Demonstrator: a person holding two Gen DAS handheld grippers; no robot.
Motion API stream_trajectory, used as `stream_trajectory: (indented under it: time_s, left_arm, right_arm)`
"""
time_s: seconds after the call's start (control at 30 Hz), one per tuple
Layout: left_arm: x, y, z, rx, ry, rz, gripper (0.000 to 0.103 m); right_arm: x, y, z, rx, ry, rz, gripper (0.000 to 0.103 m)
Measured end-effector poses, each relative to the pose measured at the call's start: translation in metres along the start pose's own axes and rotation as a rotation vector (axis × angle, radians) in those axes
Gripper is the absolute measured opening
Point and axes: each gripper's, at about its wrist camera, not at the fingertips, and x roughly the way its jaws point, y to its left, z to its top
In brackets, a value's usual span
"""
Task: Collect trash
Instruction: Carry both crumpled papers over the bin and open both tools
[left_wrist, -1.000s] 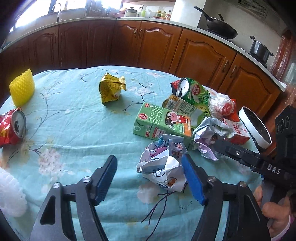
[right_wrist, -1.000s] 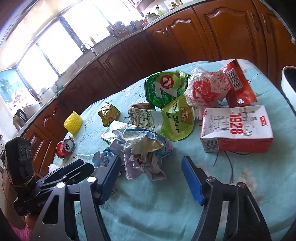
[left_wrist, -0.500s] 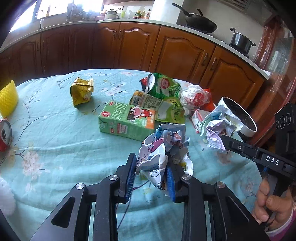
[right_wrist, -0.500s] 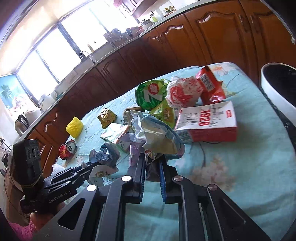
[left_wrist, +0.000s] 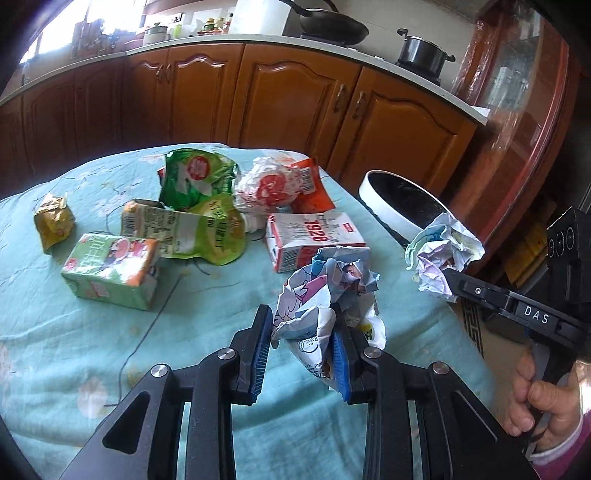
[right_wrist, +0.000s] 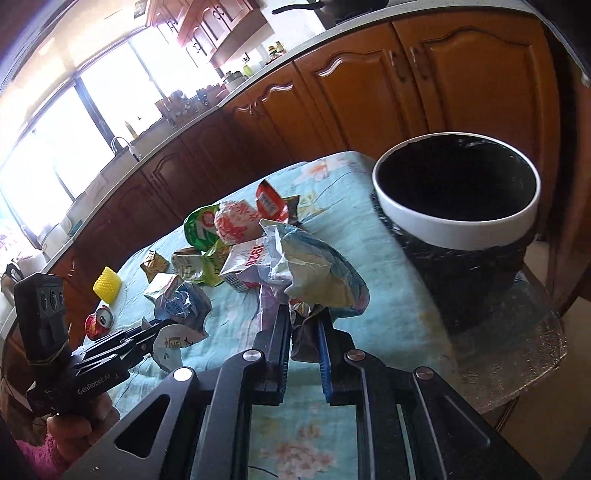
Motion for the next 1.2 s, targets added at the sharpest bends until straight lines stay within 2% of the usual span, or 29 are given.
stream_trajectory:
  time_s: [0.5,0.73,1.2]
  left_arm:
    - [0.051,-0.06,0.039,0.087,-0.004,-0.047,0.029]
    - [0.077,-0.077,0.061,0.115,-0.012,-0.053,0.029]
    - [0.145,-0.111,0.113,0.153,0.019,-0.044,0.03]
  right_arm:
    - [-0.032,-0.061,0.034,0.077,-0.093,-0.103,0.014]
    - [-0.029,-0.086,0.052,0.082,-0.093,-0.14,0.014]
    - [-0.011,-0.118,0.088,0.07,-0.077,-0.185,0.015]
